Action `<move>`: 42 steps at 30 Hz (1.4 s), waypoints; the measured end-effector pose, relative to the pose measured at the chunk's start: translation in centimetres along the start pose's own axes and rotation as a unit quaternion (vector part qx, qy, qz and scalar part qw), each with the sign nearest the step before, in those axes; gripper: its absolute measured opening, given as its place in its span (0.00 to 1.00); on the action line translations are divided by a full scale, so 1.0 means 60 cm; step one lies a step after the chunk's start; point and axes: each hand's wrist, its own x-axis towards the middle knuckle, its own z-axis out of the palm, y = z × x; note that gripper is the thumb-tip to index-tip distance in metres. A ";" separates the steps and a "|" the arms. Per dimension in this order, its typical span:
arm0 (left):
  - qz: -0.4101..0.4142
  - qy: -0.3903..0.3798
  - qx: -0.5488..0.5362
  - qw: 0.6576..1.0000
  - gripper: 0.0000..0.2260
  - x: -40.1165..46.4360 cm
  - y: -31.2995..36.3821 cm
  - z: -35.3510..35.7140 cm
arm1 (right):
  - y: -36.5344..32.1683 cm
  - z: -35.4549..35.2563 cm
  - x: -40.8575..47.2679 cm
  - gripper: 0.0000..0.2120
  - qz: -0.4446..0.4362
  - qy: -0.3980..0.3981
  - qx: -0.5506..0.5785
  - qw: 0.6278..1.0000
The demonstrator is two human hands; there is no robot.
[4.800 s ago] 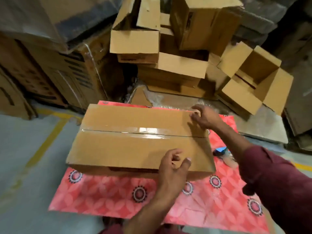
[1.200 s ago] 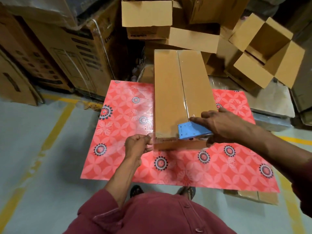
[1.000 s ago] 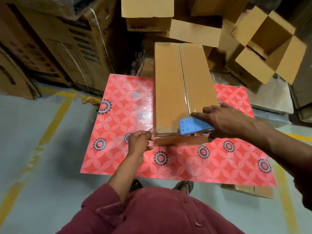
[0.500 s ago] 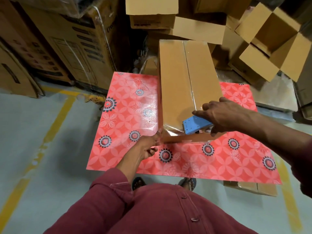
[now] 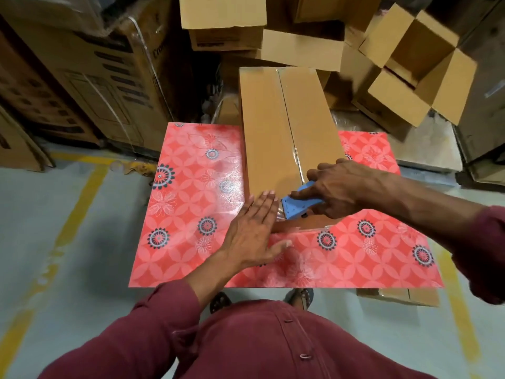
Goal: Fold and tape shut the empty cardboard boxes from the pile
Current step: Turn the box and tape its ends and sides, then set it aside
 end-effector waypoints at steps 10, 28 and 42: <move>0.016 0.016 0.054 0.998 0.45 0.000 -0.005 0.006 | 0.033 -0.024 -0.005 0.31 -0.010 -0.073 0.044 0.996; -0.062 -0.004 0.097 0.993 0.48 0.012 0.041 -0.001 | 0.140 0.099 -0.110 0.37 0.076 -0.070 0.038 0.994; -0.086 -0.062 0.071 0.992 0.51 0.116 0.185 0.028 | 0.169 0.130 -0.110 0.32 0.034 -0.030 0.119 0.992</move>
